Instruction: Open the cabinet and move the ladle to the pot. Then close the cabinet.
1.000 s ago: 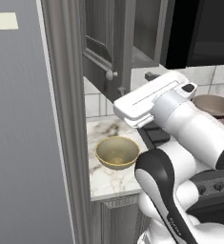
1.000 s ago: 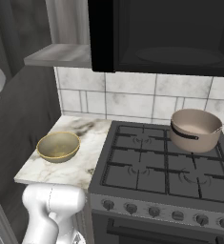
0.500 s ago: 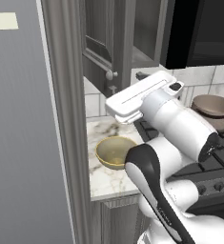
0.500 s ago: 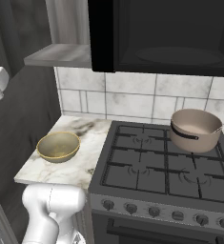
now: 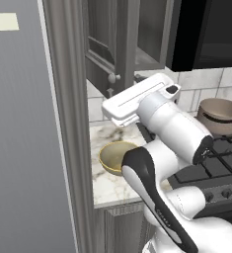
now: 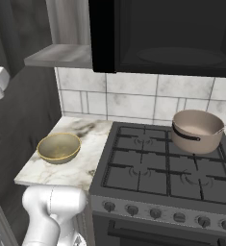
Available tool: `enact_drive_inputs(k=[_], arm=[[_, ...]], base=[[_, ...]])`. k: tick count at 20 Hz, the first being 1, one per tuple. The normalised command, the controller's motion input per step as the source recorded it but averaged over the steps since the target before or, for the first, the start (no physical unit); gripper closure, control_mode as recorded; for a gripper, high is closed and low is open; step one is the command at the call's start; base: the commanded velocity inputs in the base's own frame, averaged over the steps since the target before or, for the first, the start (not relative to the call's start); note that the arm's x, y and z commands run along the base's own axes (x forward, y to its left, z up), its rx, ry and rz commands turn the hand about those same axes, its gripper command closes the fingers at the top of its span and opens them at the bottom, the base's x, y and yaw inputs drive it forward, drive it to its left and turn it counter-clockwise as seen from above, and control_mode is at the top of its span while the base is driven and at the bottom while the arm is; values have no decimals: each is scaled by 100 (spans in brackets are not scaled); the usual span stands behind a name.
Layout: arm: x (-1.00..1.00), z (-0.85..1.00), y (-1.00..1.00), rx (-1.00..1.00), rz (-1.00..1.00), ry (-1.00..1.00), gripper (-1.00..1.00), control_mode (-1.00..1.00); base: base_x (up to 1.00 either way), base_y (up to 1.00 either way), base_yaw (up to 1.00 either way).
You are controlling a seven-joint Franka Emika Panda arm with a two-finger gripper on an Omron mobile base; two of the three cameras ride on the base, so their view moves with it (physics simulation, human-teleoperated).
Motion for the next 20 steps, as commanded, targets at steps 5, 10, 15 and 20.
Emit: enact_drive_inputs(k=[5,10,15,20], arm=[[18,0,0,0,-4,-1,-100,-100],[7,0,0,0,-14,-1,-100,-100],[11,0,-4,0,-22,0,-100,-100],[14,1,-15,0,-25,0,-100,-100]], base=[[0,0,0],[0,0,0],[0,0,0],[0,0,0]])
